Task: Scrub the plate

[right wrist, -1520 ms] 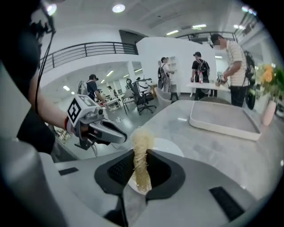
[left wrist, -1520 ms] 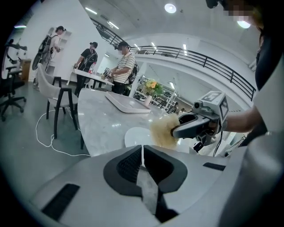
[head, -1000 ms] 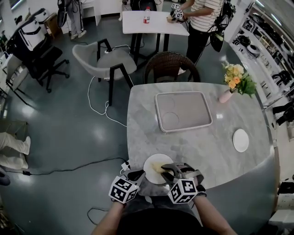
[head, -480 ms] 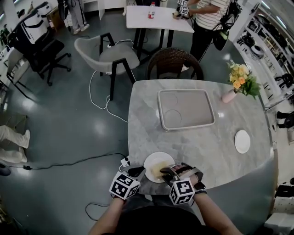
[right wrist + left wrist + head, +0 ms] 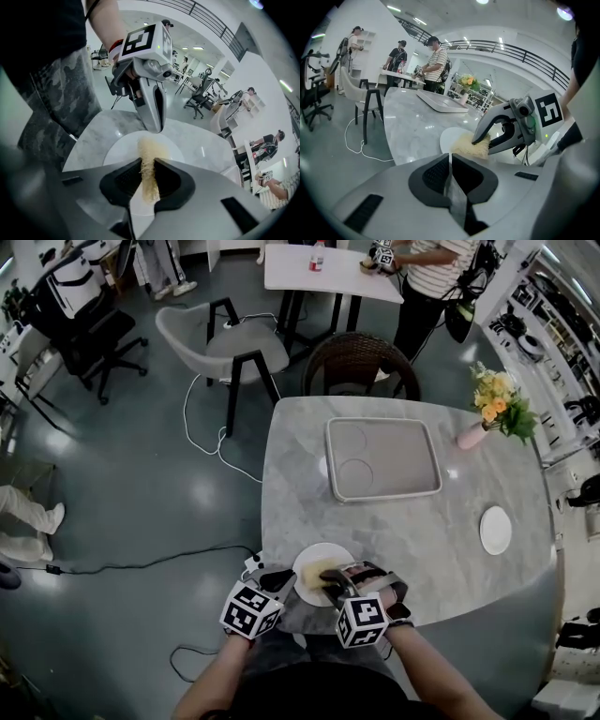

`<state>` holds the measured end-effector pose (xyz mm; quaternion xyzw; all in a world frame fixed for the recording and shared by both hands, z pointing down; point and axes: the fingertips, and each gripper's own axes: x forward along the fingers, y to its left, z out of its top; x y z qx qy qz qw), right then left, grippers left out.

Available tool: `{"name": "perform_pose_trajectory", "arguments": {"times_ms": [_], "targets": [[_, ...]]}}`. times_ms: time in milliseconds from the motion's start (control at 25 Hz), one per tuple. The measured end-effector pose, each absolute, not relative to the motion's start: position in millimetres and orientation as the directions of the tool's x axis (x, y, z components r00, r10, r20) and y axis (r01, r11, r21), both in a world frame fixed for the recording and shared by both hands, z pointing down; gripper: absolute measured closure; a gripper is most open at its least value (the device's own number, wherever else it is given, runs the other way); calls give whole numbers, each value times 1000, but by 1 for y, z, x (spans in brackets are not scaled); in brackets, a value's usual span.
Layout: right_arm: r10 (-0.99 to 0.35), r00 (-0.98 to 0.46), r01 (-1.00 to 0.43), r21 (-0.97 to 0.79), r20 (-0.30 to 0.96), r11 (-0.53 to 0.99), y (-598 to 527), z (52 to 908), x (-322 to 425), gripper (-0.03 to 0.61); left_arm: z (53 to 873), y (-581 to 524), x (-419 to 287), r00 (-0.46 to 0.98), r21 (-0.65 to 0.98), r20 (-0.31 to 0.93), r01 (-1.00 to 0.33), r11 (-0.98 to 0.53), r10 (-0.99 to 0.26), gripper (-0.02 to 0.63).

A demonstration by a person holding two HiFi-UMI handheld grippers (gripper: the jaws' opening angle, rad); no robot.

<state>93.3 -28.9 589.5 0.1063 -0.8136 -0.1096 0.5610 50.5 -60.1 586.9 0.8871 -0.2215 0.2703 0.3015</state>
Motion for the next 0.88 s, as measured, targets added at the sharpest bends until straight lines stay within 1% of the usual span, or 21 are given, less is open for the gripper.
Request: {"name": "perform_pose_trajectory", "arguments": {"times_ms": [200, 360, 640, 880], "targets": [[-340, -319, -27, 350, 885, 936, -55, 586, 88, 503, 586, -53, 57, 771, 434, 605, -531, -728, -201, 598], [-387, -284, -6, 402, 877, 916, -75, 581, 89, 503, 586, -48, 64, 766, 412, 620, -504, -759, -172, 598], [-467, -216, -46, 469, 857, 882, -96, 576, 106, 503, 586, -49, 66, 761, 408, 631, -494, -768, -154, 598], [-476, -141, -114, 464, 868, 879, -96, 578, 141, 503, 586, -49, 65, 760, 412, 634, -488, -770, -142, 598]]}}
